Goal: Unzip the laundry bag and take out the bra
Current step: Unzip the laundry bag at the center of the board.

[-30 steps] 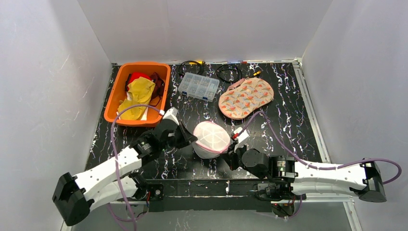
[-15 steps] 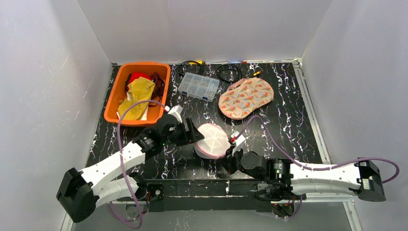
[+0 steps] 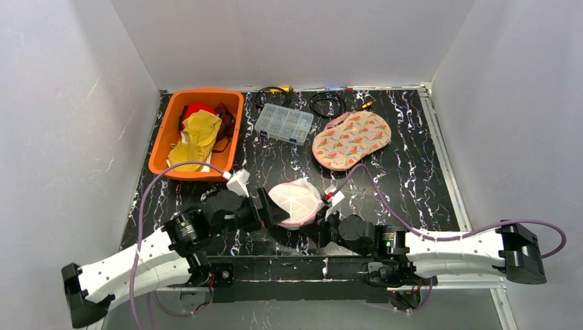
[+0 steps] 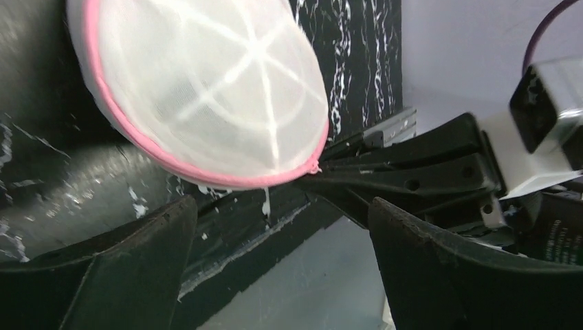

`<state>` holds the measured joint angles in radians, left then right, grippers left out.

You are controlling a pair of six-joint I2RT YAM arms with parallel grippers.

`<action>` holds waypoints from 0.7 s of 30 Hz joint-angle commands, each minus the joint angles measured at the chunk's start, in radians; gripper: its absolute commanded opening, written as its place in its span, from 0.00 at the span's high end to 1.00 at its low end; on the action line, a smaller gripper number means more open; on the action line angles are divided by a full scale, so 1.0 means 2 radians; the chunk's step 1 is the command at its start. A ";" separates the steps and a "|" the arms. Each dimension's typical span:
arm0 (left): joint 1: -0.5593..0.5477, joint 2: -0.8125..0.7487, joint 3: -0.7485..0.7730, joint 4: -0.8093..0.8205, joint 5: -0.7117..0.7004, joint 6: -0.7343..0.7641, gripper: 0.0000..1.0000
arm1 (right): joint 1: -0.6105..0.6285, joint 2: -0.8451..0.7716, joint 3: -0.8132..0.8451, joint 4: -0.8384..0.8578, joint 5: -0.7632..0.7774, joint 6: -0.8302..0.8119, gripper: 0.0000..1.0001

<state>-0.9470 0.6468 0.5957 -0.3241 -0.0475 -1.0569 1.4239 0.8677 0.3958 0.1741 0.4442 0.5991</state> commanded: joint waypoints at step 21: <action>-0.118 0.083 -0.023 0.013 -0.215 -0.175 0.48 | 0.008 0.064 0.036 0.104 -0.055 0.010 0.99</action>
<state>-1.1805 0.8028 0.5426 -0.2638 -0.3672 -1.3945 1.4303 0.9951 0.4259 0.3180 0.3401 0.6189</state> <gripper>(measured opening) 0.585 0.035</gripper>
